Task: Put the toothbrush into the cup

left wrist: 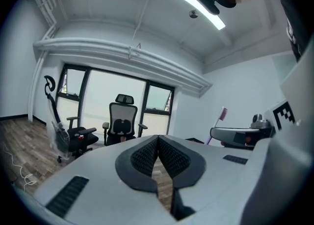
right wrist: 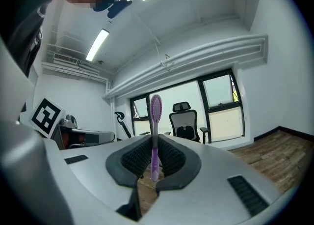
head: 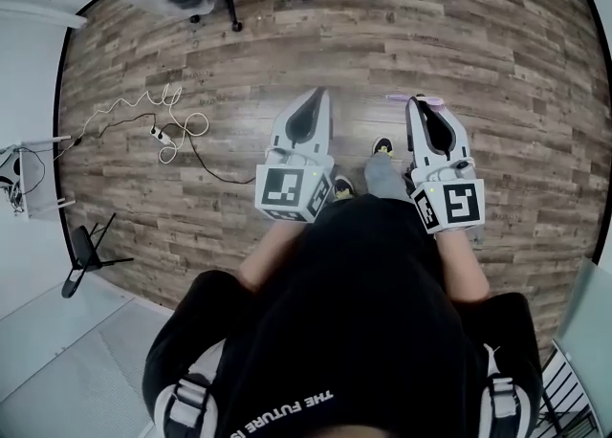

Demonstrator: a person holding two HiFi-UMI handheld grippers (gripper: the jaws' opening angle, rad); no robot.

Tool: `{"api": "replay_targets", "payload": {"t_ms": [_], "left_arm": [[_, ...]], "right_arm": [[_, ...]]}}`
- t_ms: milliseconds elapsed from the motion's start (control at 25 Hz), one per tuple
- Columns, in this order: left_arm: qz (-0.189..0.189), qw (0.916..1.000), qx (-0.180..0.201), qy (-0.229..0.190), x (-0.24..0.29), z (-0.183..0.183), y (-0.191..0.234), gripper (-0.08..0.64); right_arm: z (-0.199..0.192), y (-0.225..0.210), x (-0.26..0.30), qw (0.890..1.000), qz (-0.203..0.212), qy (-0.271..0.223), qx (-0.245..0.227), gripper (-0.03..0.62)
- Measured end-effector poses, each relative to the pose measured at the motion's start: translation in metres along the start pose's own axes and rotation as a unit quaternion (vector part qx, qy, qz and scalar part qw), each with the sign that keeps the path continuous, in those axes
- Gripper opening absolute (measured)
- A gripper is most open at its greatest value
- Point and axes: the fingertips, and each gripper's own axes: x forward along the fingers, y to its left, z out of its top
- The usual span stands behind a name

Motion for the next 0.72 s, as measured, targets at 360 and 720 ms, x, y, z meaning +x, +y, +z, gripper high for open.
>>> {"api": "replay_targets", "payload": {"t_ms": [360, 720], "left_arm": [[0.027, 0.9992, 0.027, 0.015, 0.093, 0.016, -0.002, 0.021], [0.039, 0.9985, 0.033, 0.022, 0.122, 0.023, -0.003, 0.021]], "right_arm": [[0.010, -0.084, 0.052, 1.000, 0.024, -0.010, 0.010, 0.048], [0.014, -0.114, 0.079, 0.999, 0.035, -0.015, 0.026, 0.048]]}}
